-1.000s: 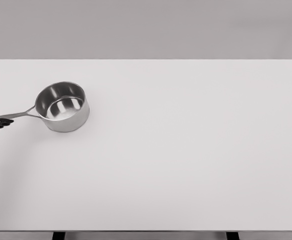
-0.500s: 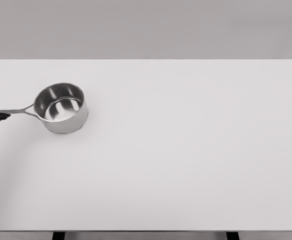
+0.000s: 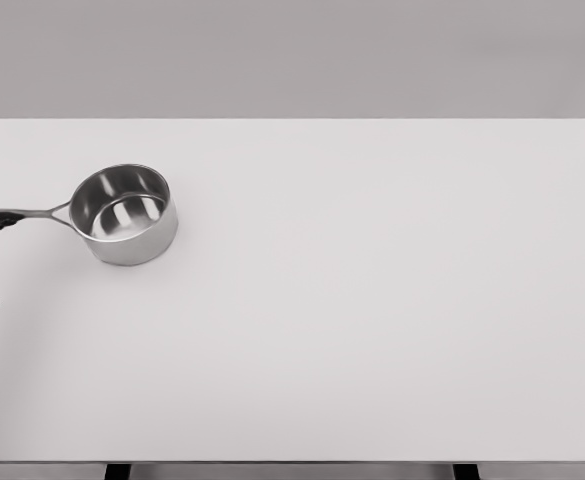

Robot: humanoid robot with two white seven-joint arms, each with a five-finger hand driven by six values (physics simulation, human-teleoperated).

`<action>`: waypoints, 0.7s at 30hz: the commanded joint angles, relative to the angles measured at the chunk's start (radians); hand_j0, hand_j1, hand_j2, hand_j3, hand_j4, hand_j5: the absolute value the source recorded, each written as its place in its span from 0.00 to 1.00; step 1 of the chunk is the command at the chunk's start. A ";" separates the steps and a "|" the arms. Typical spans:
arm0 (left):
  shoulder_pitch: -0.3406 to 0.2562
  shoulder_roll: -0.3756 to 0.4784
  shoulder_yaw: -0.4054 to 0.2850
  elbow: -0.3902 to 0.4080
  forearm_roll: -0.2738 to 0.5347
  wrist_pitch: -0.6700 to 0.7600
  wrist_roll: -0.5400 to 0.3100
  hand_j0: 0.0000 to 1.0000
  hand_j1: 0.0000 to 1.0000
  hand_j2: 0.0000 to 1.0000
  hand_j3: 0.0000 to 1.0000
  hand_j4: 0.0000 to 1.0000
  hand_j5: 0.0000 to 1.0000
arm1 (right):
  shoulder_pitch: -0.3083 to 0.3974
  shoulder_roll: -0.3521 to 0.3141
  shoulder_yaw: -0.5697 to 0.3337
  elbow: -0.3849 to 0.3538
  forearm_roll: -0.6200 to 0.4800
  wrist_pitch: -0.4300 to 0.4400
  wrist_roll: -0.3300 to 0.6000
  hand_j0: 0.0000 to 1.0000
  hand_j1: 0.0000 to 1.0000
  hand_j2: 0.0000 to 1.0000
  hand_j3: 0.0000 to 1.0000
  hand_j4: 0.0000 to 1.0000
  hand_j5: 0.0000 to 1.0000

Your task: Rotate pot handle

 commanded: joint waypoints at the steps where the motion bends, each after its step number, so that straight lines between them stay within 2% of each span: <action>1: -0.002 -0.017 0.000 0.006 -0.015 0.000 0.000 1.00 1.00 1.00 1.00 1.00 1.00 | 0.000 0.000 0.001 0.000 0.000 0.000 0.000 1.00 1.00 1.00 1.00 1.00 1.00; 12: -0.035 -0.041 -0.001 0.019 -0.022 0.000 -0.004 1.00 1.00 1.00 1.00 1.00 1.00 | 0.000 0.000 -0.001 0.000 0.000 0.000 0.000 1.00 1.00 1.00 1.00 1.00 1.00; 21: -0.028 -0.049 -0.010 0.022 -0.022 -0.002 -0.005 1.00 1.00 1.00 1.00 1.00 1.00 | 0.000 0.000 0.001 0.000 0.000 0.000 0.000 1.00 1.00 1.00 1.00 1.00 1.00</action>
